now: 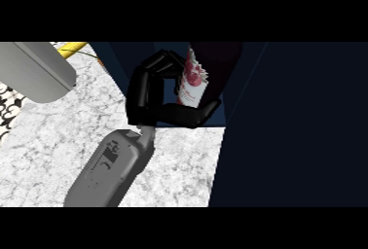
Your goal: Pick up the wine, place it into the cabinet and close the cabinet
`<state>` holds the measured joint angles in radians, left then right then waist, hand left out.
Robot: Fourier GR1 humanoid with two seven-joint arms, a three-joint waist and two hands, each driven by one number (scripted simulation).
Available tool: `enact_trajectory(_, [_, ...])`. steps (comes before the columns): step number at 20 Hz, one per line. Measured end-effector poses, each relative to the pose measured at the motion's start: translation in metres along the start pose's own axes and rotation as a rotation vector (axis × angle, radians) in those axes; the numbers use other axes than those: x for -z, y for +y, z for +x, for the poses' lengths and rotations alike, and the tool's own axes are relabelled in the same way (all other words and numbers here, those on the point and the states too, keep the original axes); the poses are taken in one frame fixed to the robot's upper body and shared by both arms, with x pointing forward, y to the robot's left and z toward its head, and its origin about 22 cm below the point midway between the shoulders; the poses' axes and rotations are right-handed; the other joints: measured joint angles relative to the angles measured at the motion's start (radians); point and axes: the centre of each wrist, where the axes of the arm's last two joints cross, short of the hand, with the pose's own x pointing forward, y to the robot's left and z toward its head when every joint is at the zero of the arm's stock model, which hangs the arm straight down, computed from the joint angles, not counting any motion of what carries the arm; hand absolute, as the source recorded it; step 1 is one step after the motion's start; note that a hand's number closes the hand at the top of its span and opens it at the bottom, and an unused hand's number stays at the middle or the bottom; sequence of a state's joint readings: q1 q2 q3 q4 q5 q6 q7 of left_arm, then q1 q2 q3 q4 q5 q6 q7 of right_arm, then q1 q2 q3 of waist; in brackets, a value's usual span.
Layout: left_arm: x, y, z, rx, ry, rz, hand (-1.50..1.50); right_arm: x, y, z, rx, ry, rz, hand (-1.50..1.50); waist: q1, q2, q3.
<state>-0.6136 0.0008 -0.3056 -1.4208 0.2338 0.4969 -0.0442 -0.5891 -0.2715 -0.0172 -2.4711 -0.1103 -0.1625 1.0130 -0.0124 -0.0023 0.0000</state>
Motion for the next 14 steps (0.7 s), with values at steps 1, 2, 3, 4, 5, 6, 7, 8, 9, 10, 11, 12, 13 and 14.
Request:
enact_trajectory(1, [0.007, -0.002, 0.002, 0.007, -0.002, 0.004, 1.50, 0.000, -0.001, -0.001, 0.000, 0.003, -0.001, -1.50, -0.001, 0.001, 0.000])
enact_trajectory(2, [0.006, -0.005, -0.001, 0.014, -0.003, 0.011, 1.50, 0.000, -0.001, 0.000, 0.001, -0.004, -0.006, -1.50, -0.001, 0.001, 0.000])
enact_trajectory(3, [0.007, -0.005, -0.001, 0.024, -0.008, 0.013, 1.50, 0.000, -0.003, 0.000, -0.002, 0.000, -0.009, -1.50, -0.001, 0.000, 0.000])
enact_trajectory(4, [0.012, -0.006, -0.002, 0.045, -0.015, 0.014, 1.50, 0.000, -0.002, -0.001, 0.002, 0.002, -0.004, -1.50, -0.002, 0.001, 0.000])
enact_trajectory(5, [0.016, -0.005, -0.004, 0.069, -0.018, 0.010, 1.50, 0.000, -0.003, -0.001, -0.001, 0.004, -0.005, -1.50, -0.002, 0.001, 0.000])
enact_trajectory(6, [0.014, -0.004, -0.008, 0.090, -0.026, 0.007, 1.50, 0.001, -0.003, 0.000, -0.004, -0.003, -0.006, -1.50, 0.000, 0.001, 0.000])
enact_trajectory(7, [0.015, -0.003, -0.011, 0.108, -0.033, 0.005, 1.50, 0.002, -0.004, -0.001, -0.004, -0.001, -0.008, -1.50, 0.001, 0.001, 0.000])
enact_trajectory(8, [0.016, -0.004, -0.013, 0.126, -0.041, 0.004, 1.50, 0.001, -0.003, -0.002, -0.001, 0.005, -0.006, -1.50, 0.001, 0.001, 0.000])
enact_trajectory(9, [0.014, -0.004, -0.019, 0.137, -0.043, 0.005, 1.50, 0.002, -0.002, -0.002, 0.000, 0.006, -0.002, -1.50, 0.000, 0.001, 0.000])
enact_trajectory(10, [0.014, -0.006, -0.021, 0.149, -0.045, 0.004, 1.50, 0.002, -0.002, -0.003, 0.004, 0.011, -0.001, -1.50, 0.000, 0.002, 0.000])
enact_trajectory(11, [0.014, -0.006, -0.027, 0.161, -0.046, 0.004, 1.50, 0.001, -0.002, -0.003, 0.005, 0.013, 0.001, -1.50, -0.001, 0.002, 0.000])
enact_trajectory(12, [0.016, -0.004, -0.033, 0.173, -0.047, 0.006, 1.50, 0.001, -0.002, -0.003, 0.005, 0.008, 0.002, -1.50, -0.003, 0.002, 0.000])
enact_trajectory(13, [0.017, -0.002, -0.037, 0.184, -0.047, 0.007, 1.50, 0.001, -0.003, -0.002, 0.002, 0.007, -0.002, -1.50, -0.004, 0.002, 0.000])
enact_trajectory(14, [0.018, -0.001, -0.040, 0.190, -0.046, 0.008, 1.50, 0.002, -0.005, -0.001, -0.001, 0.005, -0.008, -1.50, -0.004, 0.003, 0.000])
